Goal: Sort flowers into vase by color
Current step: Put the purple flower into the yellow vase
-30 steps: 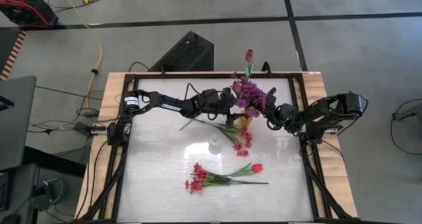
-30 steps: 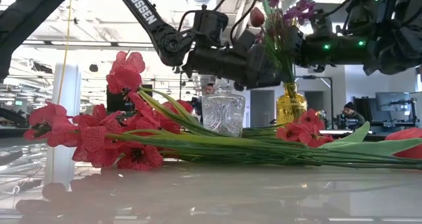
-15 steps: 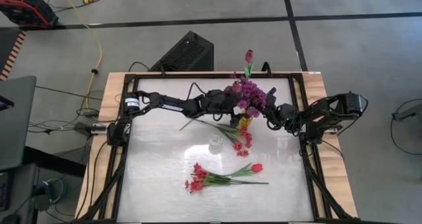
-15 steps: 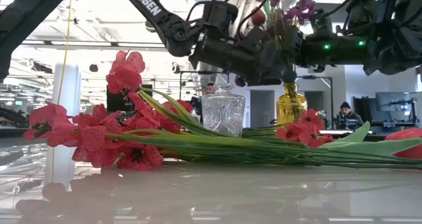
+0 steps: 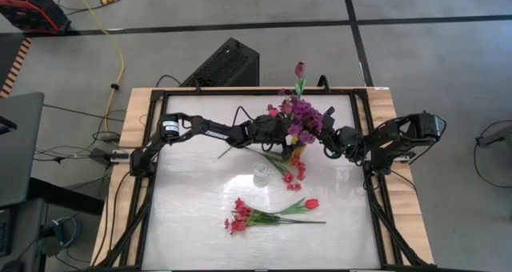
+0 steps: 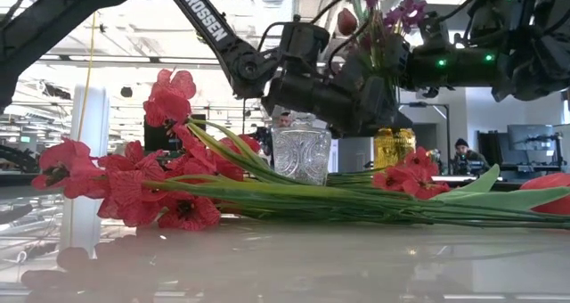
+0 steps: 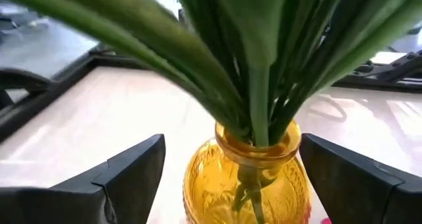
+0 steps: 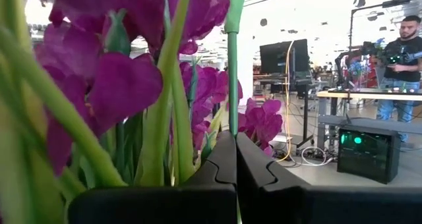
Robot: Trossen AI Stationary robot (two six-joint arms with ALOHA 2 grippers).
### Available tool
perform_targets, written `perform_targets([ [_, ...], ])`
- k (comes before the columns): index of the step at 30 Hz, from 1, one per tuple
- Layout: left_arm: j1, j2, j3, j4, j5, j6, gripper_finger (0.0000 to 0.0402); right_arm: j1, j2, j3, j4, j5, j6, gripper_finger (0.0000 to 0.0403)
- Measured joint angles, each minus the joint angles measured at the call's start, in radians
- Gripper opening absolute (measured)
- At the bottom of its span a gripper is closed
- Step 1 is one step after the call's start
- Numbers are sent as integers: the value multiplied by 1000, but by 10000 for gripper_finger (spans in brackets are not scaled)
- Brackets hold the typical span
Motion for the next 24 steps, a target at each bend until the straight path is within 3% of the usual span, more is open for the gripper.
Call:
perform_targets([
  [5, -3, 0, 2, 13, -18, 33, 332, 2, 0, 0, -1, 2, -4, 16],
  [8, -3, 0, 2, 26, -11, 33, 302, 2, 0, 0, -1, 2, -9, 16],
  [11, -3, 0, 3, 20, -25, 34, 245, 2, 0, 0, -1, 2, -19, 16],
  [16, 3, -1, 3, 6, -16, 32, 115, 2, 0, 0, -1, 7, -23, 16],
  [24, 67, -22, 1, -4, 188, -75, 116, 32, -5, -85, 14, 71, 39, 16],
])
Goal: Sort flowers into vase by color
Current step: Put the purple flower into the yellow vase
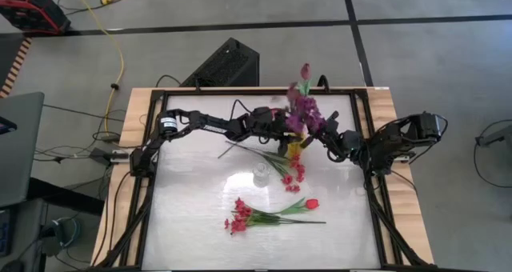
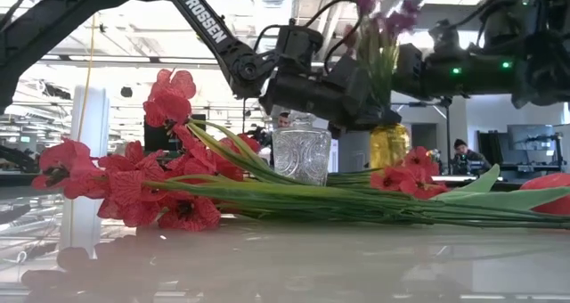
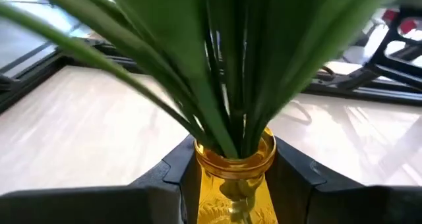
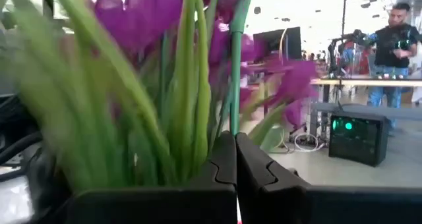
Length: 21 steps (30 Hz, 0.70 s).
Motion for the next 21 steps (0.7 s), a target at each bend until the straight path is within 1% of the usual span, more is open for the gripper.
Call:
perform_targets([
  [5, 13, -7, 0, 22, 48, -12, 116, 13, -1, -5, 1, -3, 20, 16],
  [11, 13, -16, 0, 22, 93, 29, 116, 52, -1, 1, 1, -10, 19, 16],
  [16, 16, -40, 0, 9, 90, 50, 116, 83, -1, 2, 3, 11, 9, 16],
  [21, 21, -96, 0, -74, 49, 121, 116, 96, -1, 2, -10, 35, 9, 16],
])
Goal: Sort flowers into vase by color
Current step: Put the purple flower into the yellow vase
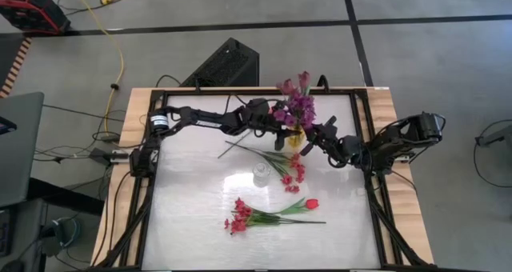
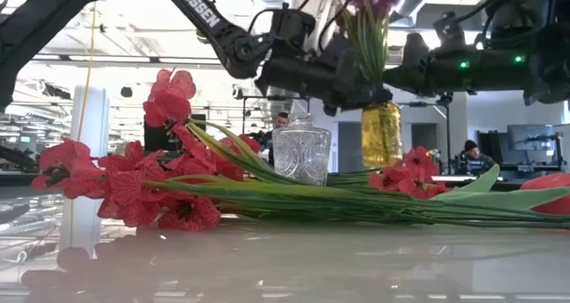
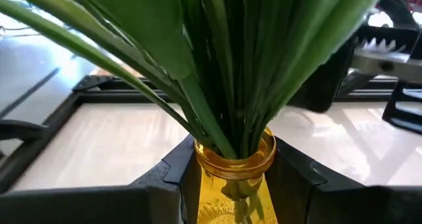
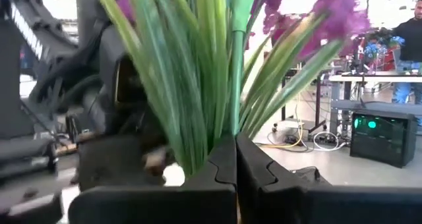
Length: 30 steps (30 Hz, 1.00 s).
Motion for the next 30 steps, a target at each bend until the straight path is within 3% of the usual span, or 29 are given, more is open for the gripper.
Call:
perform_targets([
  [9, -1, -51, 1, -69, -37, 57, 116, -3, 0, 6, 7, -30, -50, 75],
  [17, -1, -57, 2, -93, -52, 95, 116, -1, -29, 15, -9, -16, -97, 170],
  [23, 27, -86, 4, -126, -98, 133, 116, -2, -173, 17, -172, -19, -105, 242],
  [30, 100, -105, 5, -140, -147, 121, 116, -2, -420, 18, -435, 16, -97, 258],
])
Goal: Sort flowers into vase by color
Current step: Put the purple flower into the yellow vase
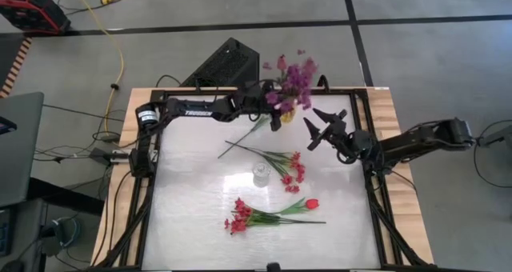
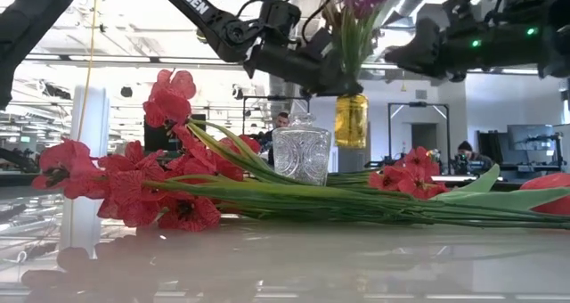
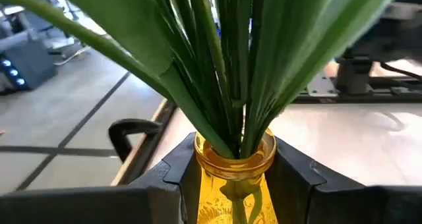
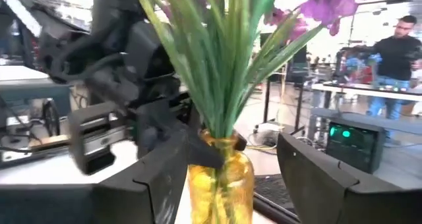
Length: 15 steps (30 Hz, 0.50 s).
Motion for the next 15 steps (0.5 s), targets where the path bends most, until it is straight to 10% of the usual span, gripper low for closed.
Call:
perform_targets([
  [15, -25, 150, -2, 195, -18, -97, 116, 15, -160, 0, -351, -18, 195, 259],
])
